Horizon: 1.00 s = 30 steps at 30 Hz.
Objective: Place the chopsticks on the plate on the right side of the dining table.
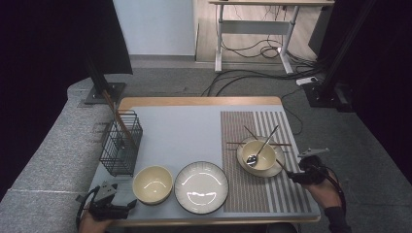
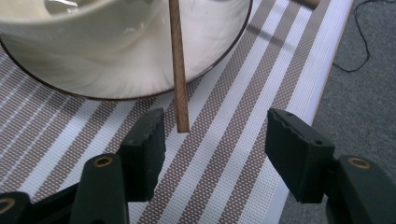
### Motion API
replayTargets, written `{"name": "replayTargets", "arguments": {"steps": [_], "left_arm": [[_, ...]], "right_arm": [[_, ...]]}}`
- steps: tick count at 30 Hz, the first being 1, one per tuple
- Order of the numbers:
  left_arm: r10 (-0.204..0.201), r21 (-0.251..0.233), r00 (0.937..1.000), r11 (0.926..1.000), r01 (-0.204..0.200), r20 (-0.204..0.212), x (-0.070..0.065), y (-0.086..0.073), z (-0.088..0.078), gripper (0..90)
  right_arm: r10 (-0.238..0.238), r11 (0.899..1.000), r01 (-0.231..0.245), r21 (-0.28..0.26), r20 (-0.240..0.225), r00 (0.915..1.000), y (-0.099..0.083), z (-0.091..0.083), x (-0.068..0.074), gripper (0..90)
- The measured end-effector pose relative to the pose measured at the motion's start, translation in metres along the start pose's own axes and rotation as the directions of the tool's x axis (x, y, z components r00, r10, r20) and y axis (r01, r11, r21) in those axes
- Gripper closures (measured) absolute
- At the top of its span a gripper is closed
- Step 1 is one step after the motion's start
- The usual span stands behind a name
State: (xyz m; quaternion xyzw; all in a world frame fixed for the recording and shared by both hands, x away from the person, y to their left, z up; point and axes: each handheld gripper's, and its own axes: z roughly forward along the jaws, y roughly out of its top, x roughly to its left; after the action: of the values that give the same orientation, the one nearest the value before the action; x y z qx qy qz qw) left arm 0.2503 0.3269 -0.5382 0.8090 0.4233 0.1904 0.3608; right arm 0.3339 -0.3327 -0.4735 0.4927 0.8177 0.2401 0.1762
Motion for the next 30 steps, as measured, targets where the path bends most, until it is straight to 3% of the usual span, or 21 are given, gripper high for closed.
{"name": "replayTargets", "arguments": {"steps": [5,15,23,30], "left_arm": [[0.0,0.0,1.0,1.0,0.0,0.0,0.0,0.0,0.0,0.0],[0.0,0.0,1.0,1.0,0.0,0.0,0.0,0.0,0.0,0.0],[0.0,0.0,1.0,1.0,0.0,0.0,0.0,0.0,0.0,0.0],[0.0,0.0,1.0,1.0,0.0,0.0,0.0,0.0,0.0,0.0]], "right_arm": [[0.018,1.0,-0.018,0.024,0.006,0.9998,-0.005,0.009,-0.004,41.4],[0.077,0.997,-0.078,0.022,0.022,0.9968,-0.005,0.017,-0.018,49.7],[0.096,0.994,-0.097,0.044,0.029,0.995,0.0,0.026,-0.025,61.1],[0.114,0.992,-0.116,0.046,0.049,0.9923,0.002,0.028,-0.031,65.6]]}}
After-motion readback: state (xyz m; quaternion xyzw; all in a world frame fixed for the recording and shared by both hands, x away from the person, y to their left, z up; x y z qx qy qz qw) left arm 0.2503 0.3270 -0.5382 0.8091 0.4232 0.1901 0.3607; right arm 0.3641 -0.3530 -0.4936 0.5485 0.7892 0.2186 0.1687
